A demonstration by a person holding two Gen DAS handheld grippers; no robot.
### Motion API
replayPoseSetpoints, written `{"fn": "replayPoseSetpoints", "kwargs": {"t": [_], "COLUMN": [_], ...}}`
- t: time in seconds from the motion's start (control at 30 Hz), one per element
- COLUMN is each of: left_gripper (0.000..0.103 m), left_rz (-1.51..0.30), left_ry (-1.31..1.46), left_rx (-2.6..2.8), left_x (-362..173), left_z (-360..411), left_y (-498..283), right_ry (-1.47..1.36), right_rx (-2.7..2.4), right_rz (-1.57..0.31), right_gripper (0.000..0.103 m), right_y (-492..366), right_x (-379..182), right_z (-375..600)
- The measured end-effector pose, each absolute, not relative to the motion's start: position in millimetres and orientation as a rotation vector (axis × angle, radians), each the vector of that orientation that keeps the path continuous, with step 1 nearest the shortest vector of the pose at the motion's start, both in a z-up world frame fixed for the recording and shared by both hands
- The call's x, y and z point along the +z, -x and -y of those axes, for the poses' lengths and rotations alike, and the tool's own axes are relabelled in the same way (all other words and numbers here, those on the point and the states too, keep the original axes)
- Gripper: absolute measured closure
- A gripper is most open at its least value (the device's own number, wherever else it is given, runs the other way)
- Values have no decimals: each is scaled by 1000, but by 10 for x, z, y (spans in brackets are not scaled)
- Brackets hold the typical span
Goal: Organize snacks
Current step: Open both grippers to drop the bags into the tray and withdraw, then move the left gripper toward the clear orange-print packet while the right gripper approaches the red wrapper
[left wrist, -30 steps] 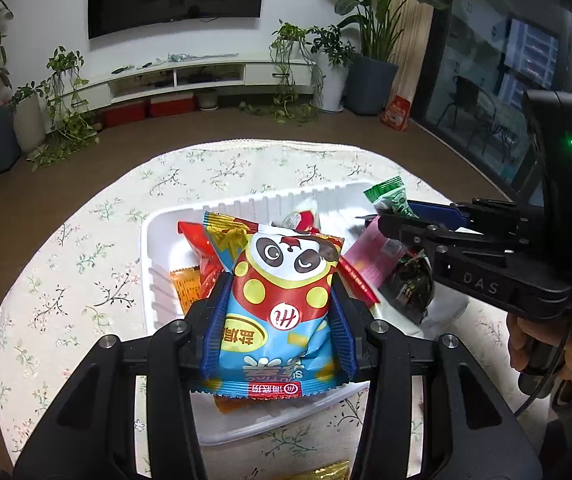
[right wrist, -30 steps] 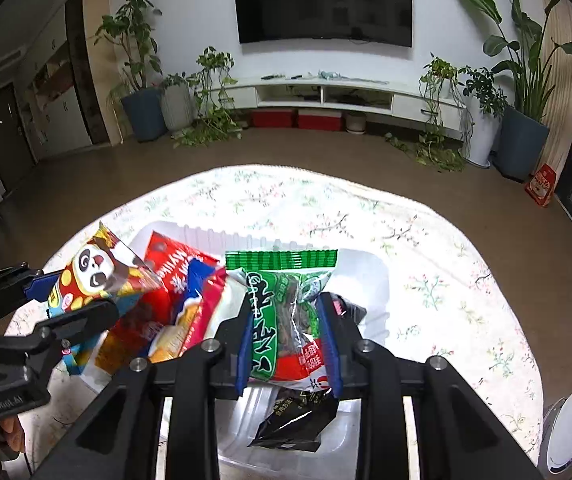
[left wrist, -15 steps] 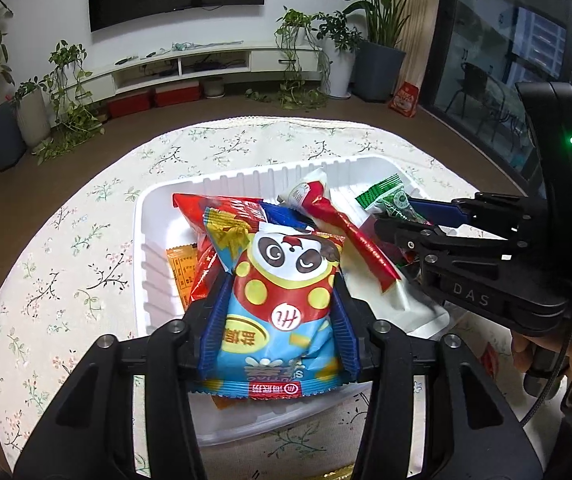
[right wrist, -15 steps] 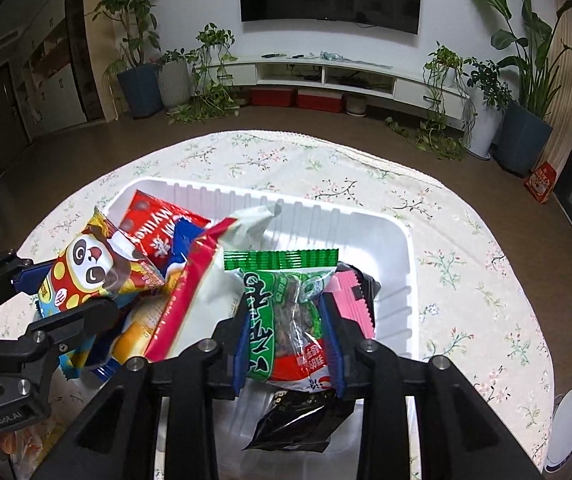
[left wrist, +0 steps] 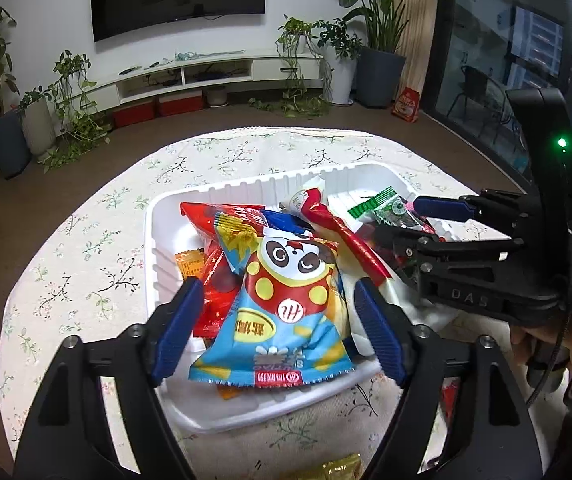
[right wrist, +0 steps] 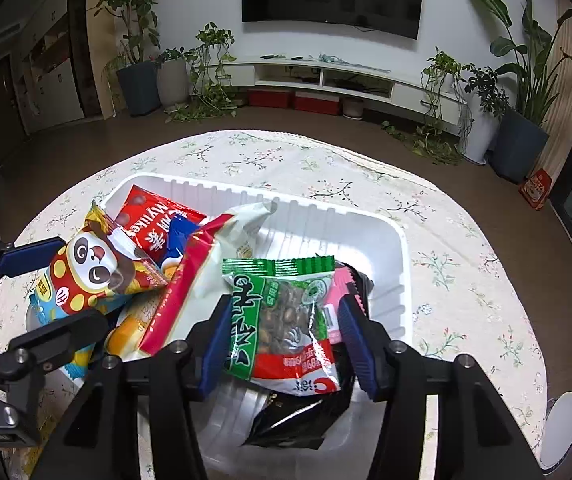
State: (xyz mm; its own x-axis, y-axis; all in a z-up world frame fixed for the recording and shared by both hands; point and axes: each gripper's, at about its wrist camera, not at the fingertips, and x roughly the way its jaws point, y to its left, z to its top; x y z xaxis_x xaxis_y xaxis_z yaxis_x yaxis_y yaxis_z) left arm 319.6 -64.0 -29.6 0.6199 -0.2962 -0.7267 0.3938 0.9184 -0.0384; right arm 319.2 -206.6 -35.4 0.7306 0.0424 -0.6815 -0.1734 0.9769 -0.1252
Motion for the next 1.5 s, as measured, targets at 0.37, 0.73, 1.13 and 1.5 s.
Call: {"fn": "replayPoseSetpoints", "kwargs": {"t": [0.37, 0.73, 1.13, 1.5], "left_gripper": [0, 0, 0, 0], "left_rz": [-737, -592, -648, -702], "left_ry": [-153, 36, 95, -47], "left_rx": [-379, -296, -266, -308], "left_x": [43, 383, 186, -58], "left_z": [477, -288, -525, -3], "left_y": [-2694, -1607, -470, -271], "right_ry": [125, 12, -77, -32], "right_rx": [162, 239, 196, 183], "right_rz": [-655, -493, -349, -368], "right_gripper": [19, 11, 8, 8], "right_y": [-2842, -2029, -817, -299], "right_x": [-16, 311, 248, 60], "right_z": [2218, 2348, 2602, 2544]}}
